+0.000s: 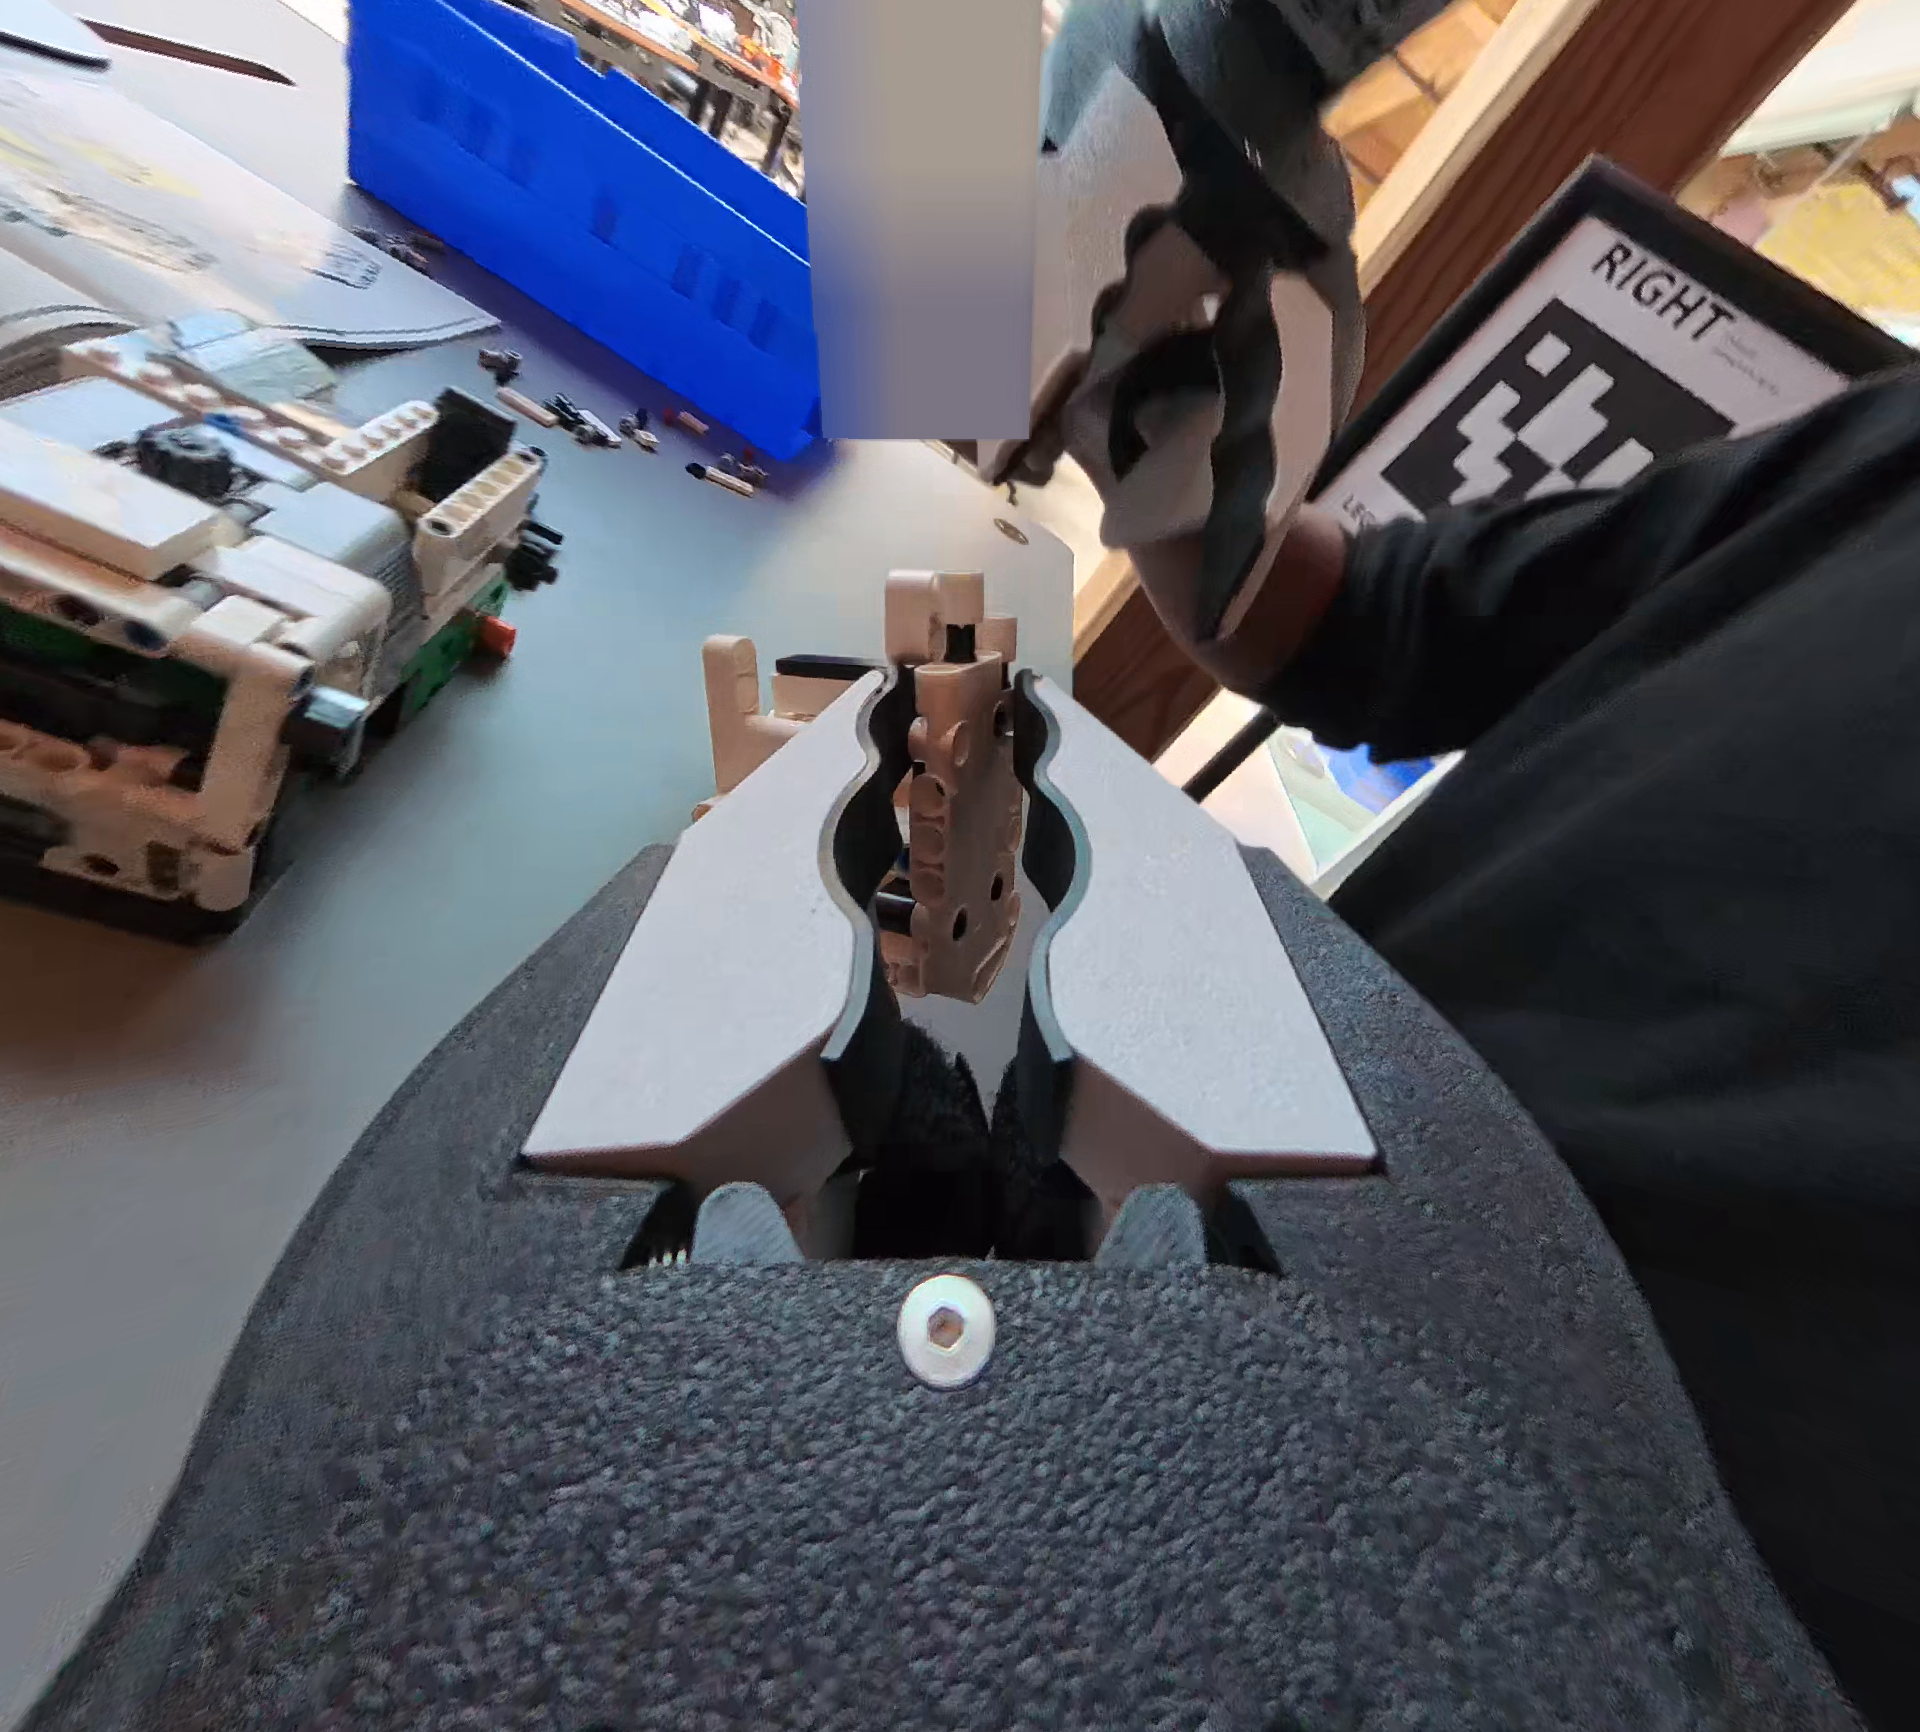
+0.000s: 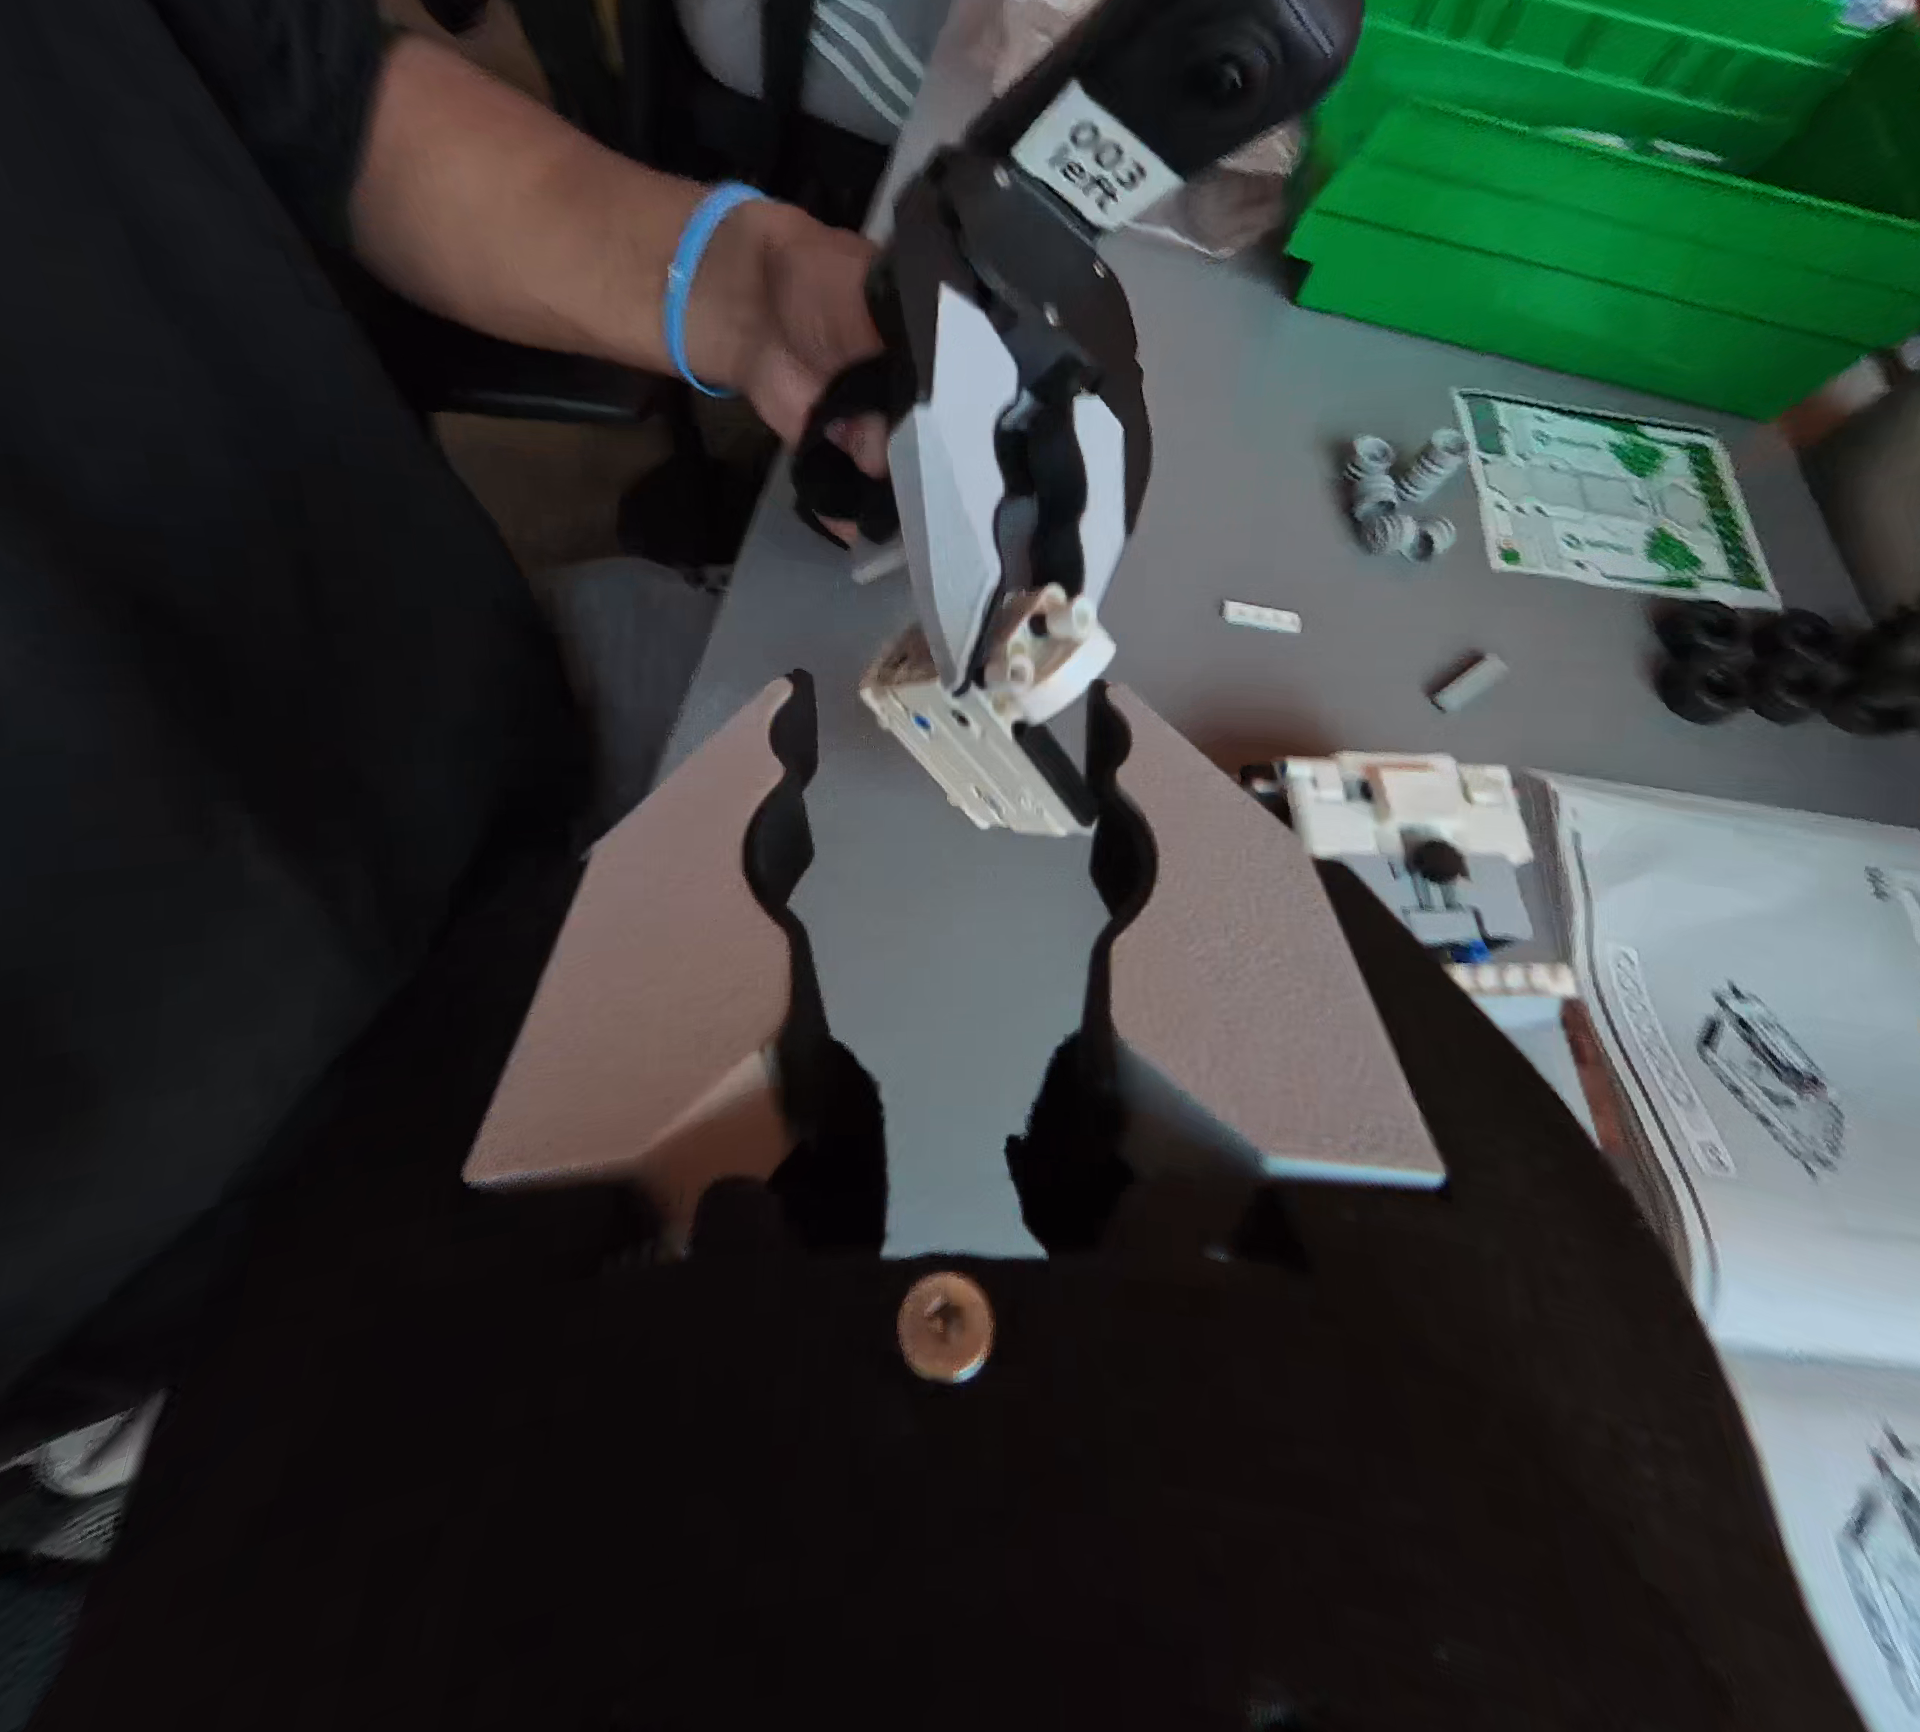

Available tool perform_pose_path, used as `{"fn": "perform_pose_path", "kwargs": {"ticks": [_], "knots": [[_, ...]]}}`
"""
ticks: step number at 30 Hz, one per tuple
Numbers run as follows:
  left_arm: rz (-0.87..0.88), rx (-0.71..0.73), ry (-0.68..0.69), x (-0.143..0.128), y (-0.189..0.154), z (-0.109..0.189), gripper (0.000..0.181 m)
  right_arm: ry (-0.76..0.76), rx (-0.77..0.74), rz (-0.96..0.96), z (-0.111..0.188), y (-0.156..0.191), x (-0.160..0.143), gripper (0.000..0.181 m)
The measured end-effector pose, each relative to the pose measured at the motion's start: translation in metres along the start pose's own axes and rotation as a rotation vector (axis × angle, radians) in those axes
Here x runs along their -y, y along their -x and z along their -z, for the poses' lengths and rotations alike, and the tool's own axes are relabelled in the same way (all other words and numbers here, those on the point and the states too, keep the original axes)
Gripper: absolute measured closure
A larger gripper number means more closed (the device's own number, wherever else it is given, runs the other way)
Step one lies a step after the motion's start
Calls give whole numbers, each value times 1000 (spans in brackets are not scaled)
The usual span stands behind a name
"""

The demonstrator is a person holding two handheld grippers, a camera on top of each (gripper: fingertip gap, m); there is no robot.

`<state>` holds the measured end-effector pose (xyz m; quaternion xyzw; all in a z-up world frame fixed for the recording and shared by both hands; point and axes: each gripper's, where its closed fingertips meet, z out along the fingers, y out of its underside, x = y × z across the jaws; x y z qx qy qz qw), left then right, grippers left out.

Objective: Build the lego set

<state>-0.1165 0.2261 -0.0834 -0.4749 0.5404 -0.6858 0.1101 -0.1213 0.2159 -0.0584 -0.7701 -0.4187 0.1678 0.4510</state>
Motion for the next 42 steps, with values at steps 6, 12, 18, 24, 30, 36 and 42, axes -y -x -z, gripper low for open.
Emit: {"fn": "perform_pose_path", "kwargs": {"ticks": [6, 12, 18, 24, 30, 36, 42], "knots": [[194, 83, -97, 8, 26, 4, 164, 204, -359, 110, -21, -17, -29, 103], [231, 172, -98, 8, 31, 0, 164, 330, -438, 161, -36, -27, -40, 100], [138, 378, -50, 1, 38, -7, 164, 347, -461, 125, -46, -32, -39, 106], [148, 433, -47, -2, 39, -7, 164, 357, -446, 67, -49, -30, -44, 109], [167, 339, -15, -5, 32, -8, 163, 372, -419, 73, -48, -26, -44, 111], [-64, 218, -13, 0, 16, 3, 164, 145, -384, -58, -31, -22, -23, 117], [-650, 268, -5, 2, -2, 10, 163, -337, 194, -790, -22, 8, -17, 91]]}}
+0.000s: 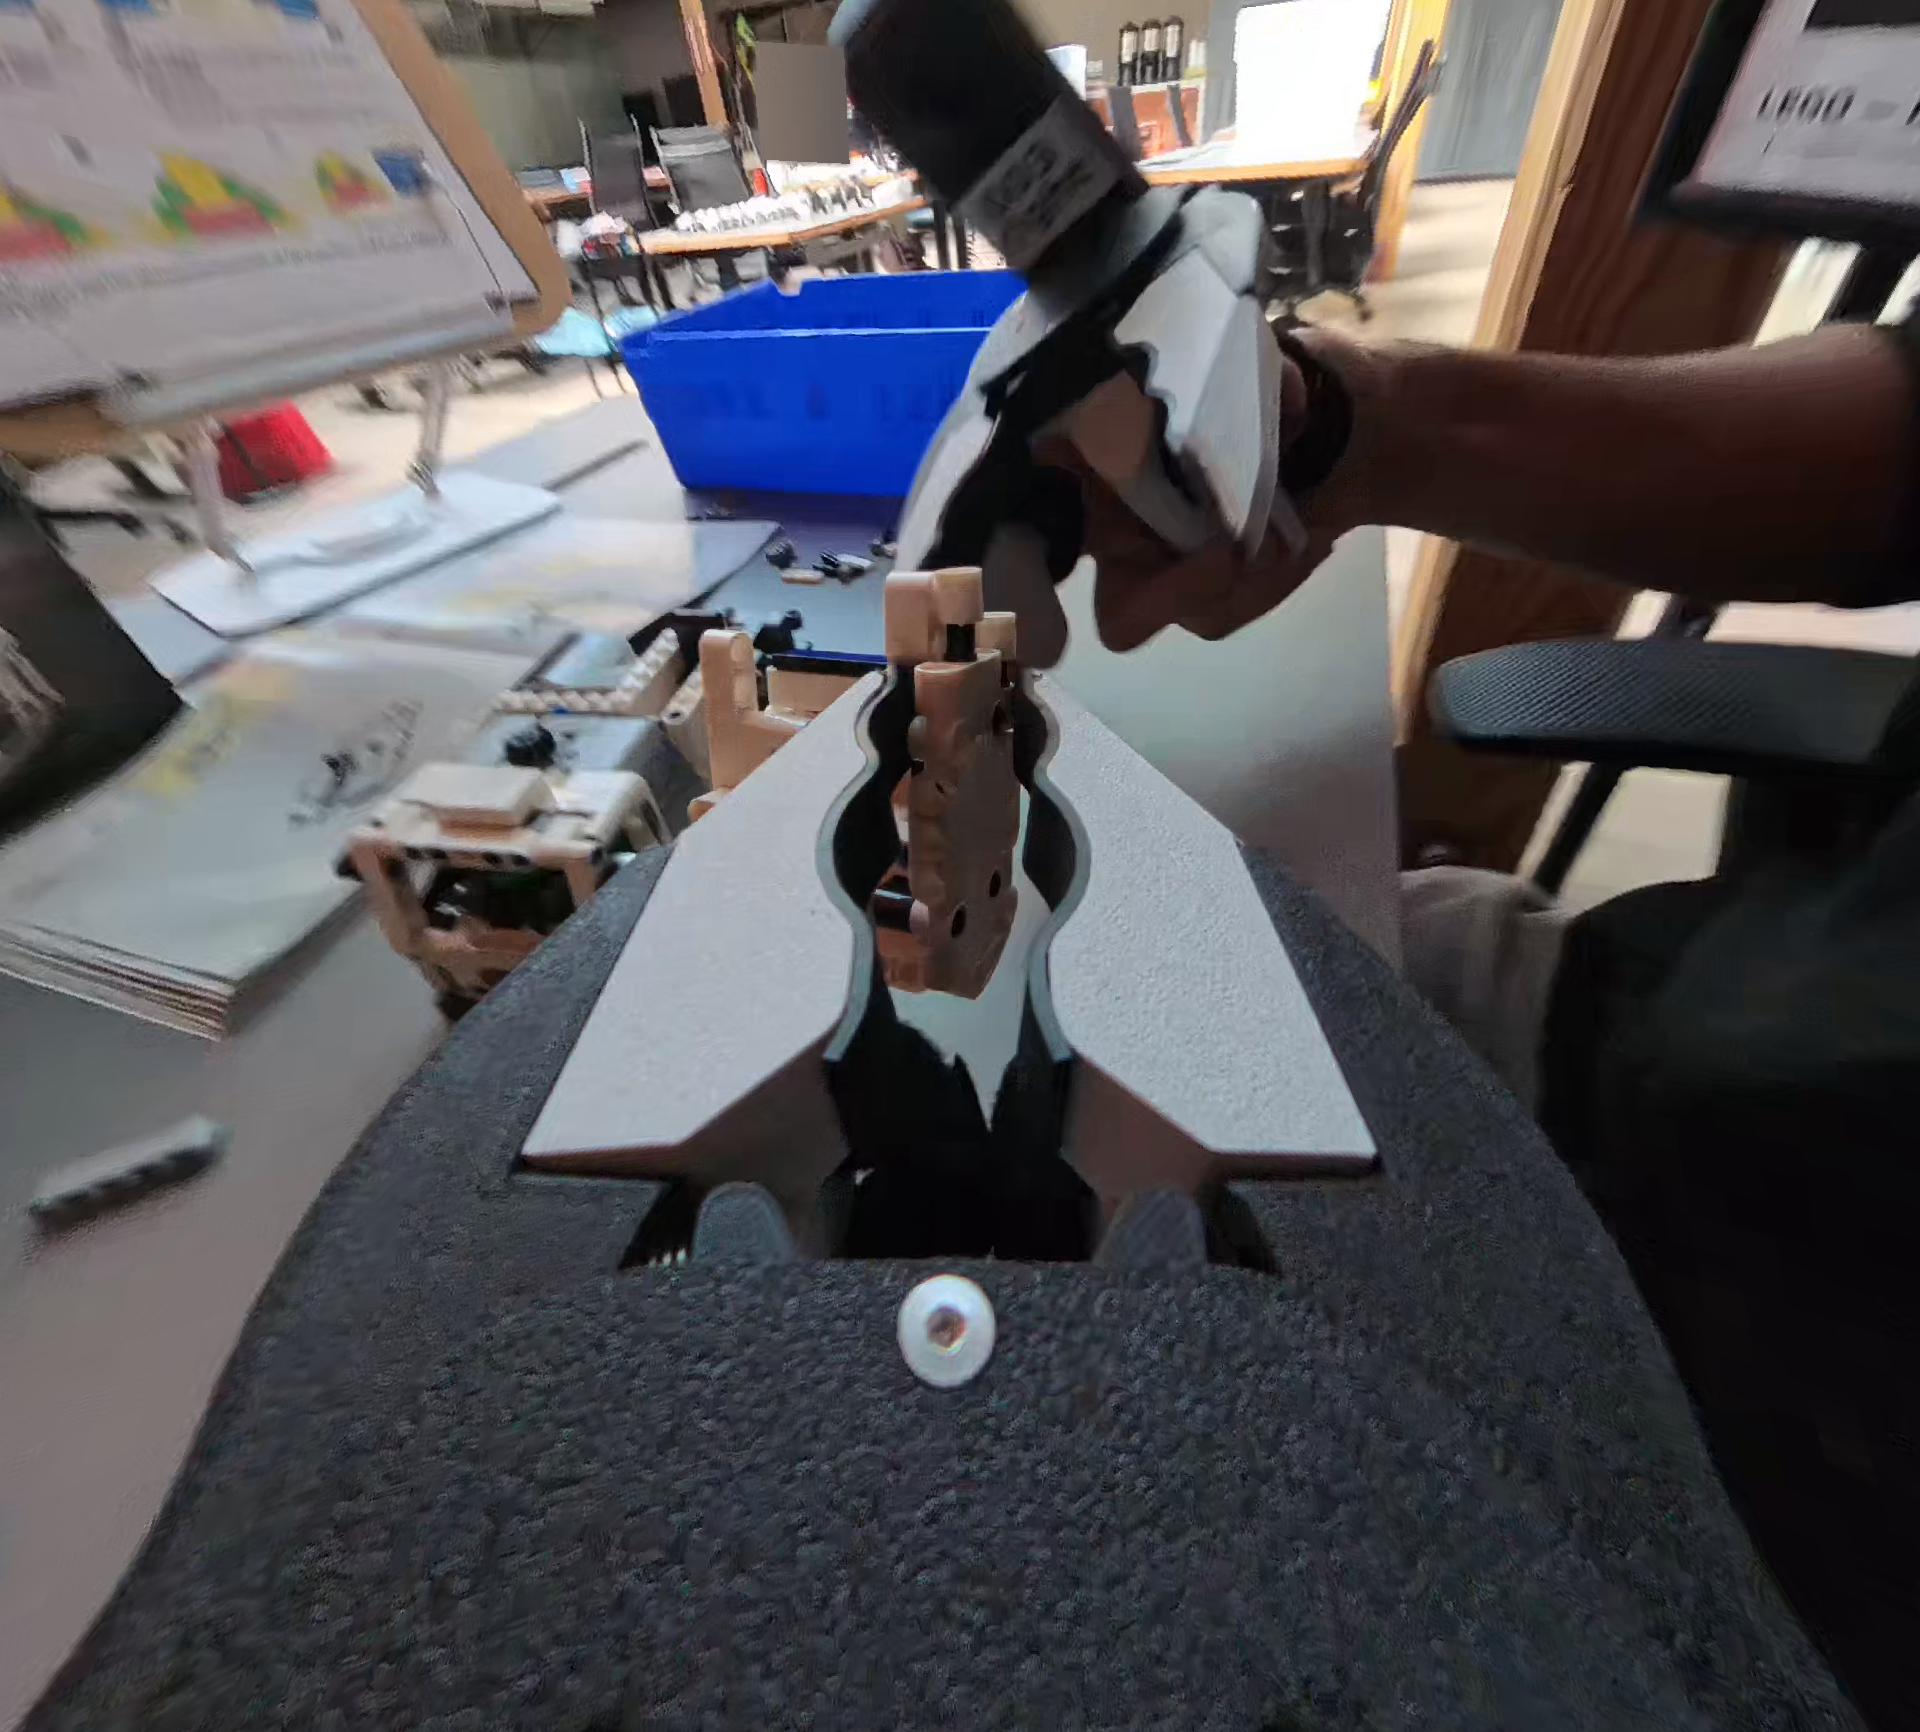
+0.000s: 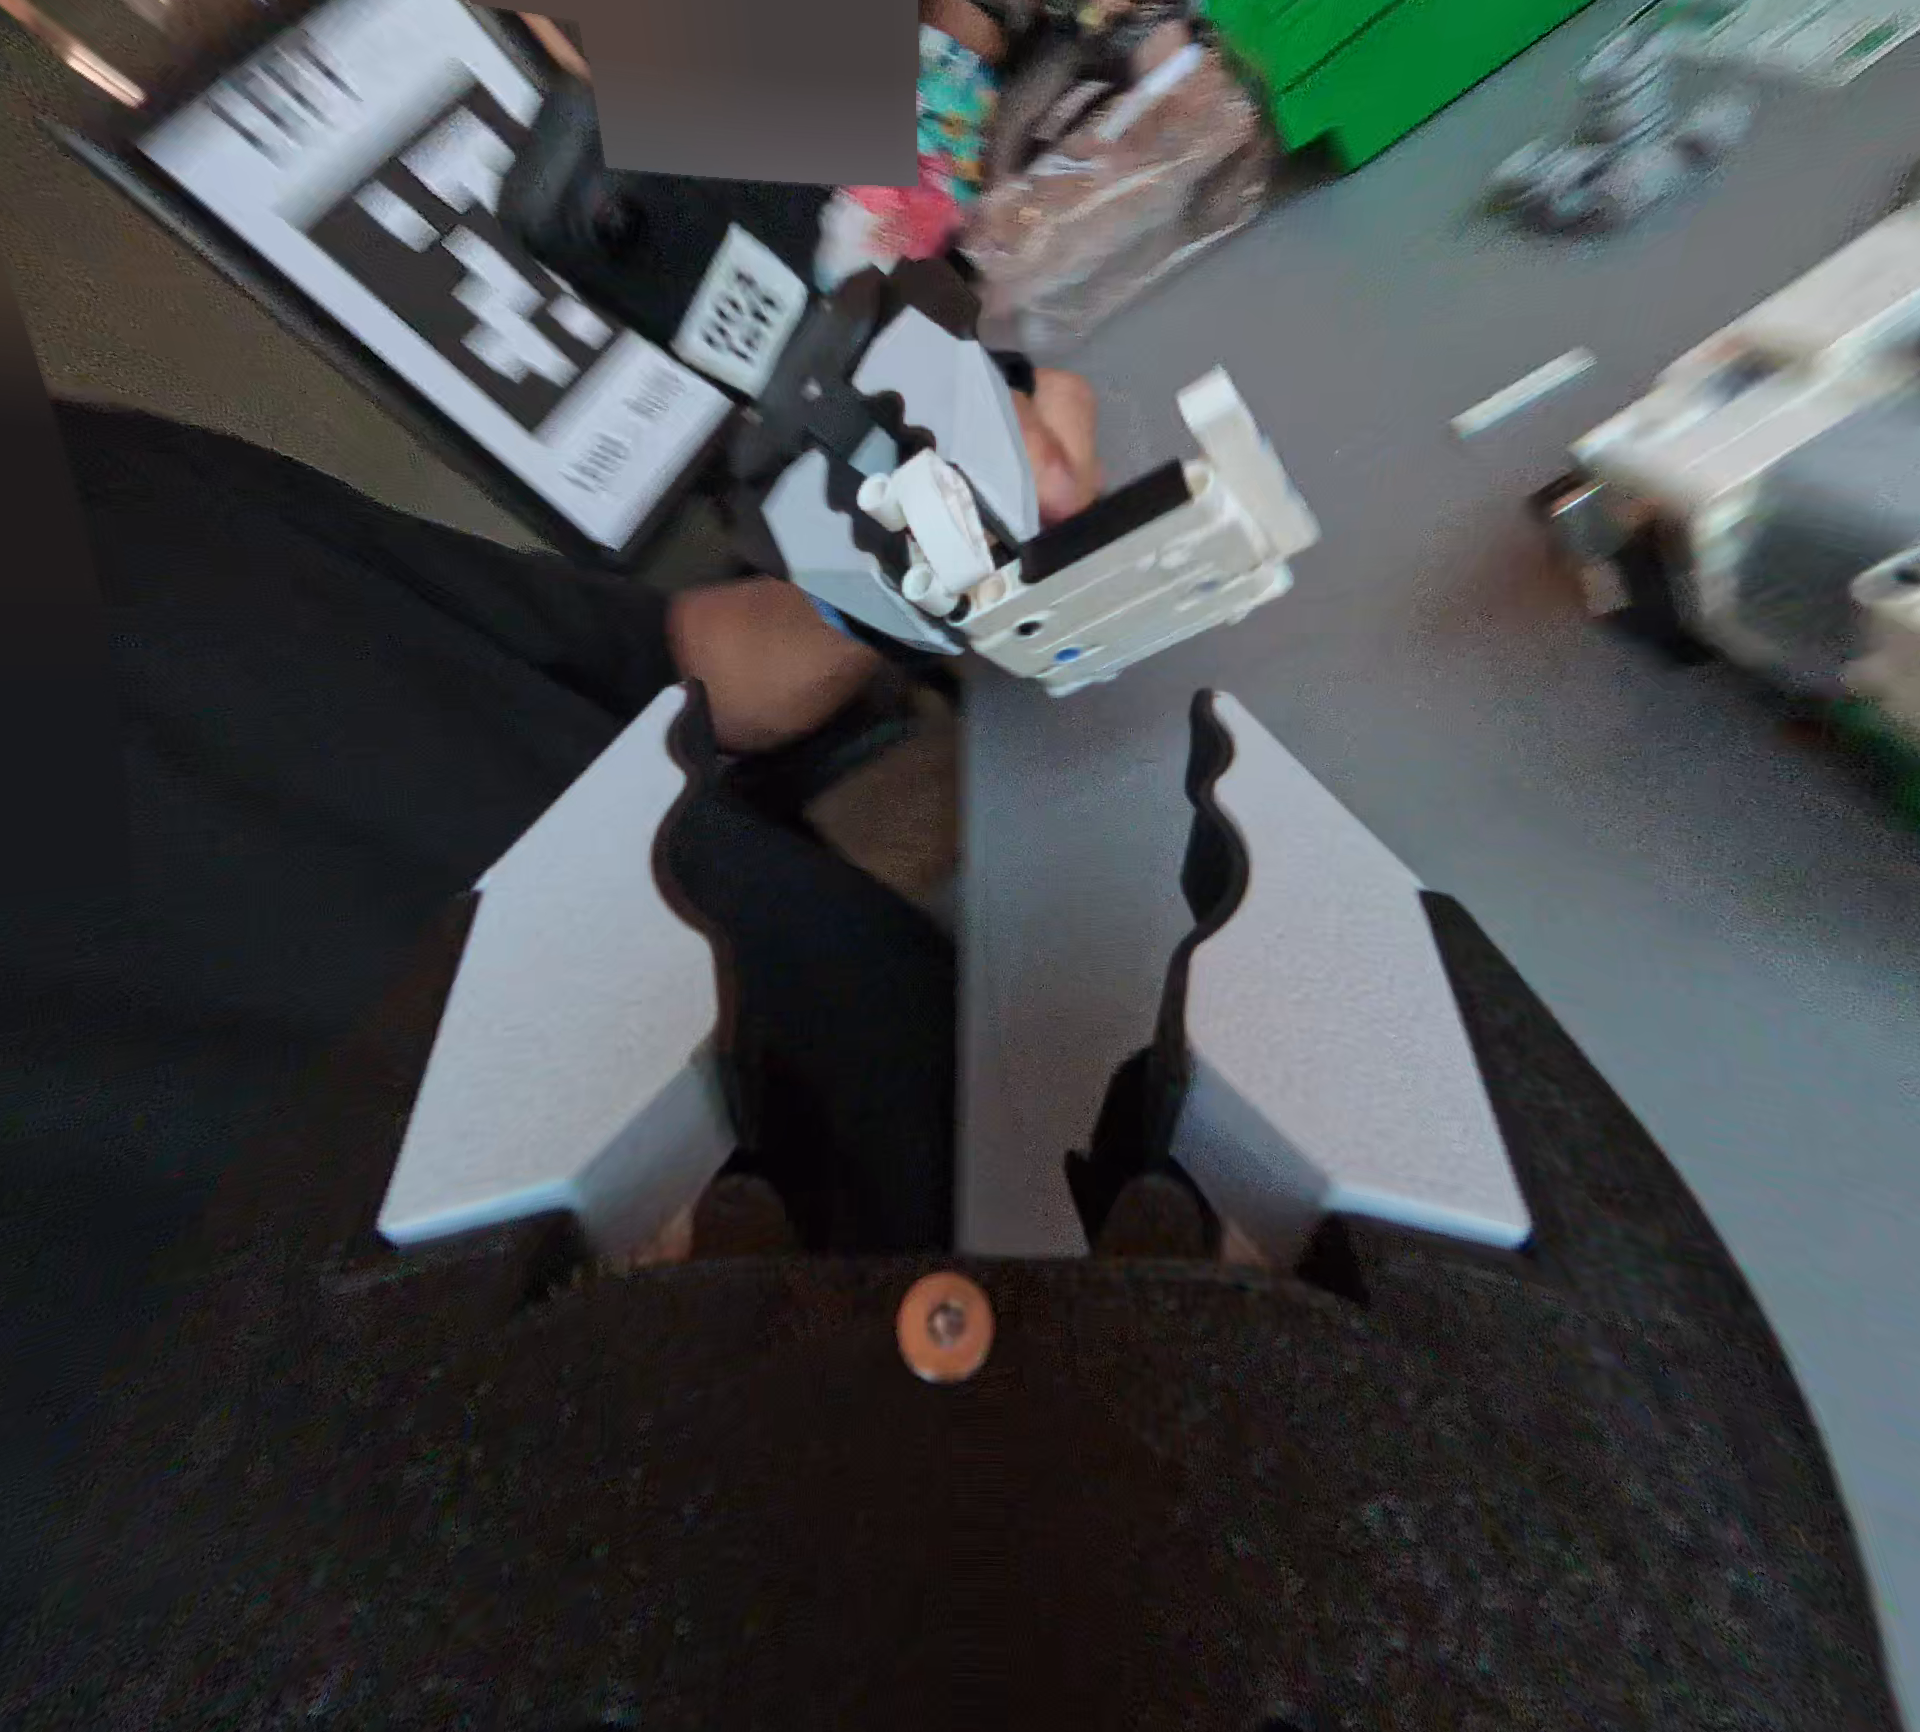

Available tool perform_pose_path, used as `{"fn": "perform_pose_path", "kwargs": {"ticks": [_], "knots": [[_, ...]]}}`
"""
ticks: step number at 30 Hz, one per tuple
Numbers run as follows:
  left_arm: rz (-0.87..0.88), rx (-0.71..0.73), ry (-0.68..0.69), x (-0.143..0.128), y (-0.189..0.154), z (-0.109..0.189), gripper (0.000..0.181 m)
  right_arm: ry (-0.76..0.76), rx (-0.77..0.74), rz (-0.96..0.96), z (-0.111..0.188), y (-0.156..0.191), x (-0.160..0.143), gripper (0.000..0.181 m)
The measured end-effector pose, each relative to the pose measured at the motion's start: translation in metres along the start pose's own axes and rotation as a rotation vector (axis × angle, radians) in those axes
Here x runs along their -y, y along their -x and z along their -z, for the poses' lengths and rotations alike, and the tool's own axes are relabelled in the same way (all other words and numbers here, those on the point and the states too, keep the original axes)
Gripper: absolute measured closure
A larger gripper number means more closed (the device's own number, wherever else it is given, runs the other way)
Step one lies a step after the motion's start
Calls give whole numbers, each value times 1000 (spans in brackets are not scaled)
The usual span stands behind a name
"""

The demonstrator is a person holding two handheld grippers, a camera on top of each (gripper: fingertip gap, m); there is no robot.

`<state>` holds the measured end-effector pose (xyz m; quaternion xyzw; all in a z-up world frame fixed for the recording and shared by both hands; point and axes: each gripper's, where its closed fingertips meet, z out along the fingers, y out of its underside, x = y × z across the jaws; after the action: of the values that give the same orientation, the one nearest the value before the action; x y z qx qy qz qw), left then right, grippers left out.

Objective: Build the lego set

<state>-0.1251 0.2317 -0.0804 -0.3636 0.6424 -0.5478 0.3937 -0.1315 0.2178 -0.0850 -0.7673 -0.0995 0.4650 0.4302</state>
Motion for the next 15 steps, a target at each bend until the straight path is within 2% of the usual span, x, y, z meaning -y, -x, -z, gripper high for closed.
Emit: {"fn": "perform_pose_path", "kwargs": {"ticks": [1, 3, 6, 8, 10, 15], "knots": [[-124, 39, -15, 3, -1, 0, 164, -40, 150, -165, -3, 6, -2, 85], [-331, 113, -51, 9, -5, -1, 164, -163, 355, -401, -6, 9, 1, 88], [-469, 172, -108, 15, -15, -5, 163, -275, 525, -549, -14, 15, 4, 90], [-490, 192, -140, 17, -21, -6, 163, -295, 574, -560, -18, 21, 6, 90], [-502, 205, -150, 18, -24, -8, 163, -293, 554, -530, -23, 21, 3, 100], [-527, 229, -148, 19, -26, -11, 163, -330, 528, -502, -20, 20, 5, 101]]}}
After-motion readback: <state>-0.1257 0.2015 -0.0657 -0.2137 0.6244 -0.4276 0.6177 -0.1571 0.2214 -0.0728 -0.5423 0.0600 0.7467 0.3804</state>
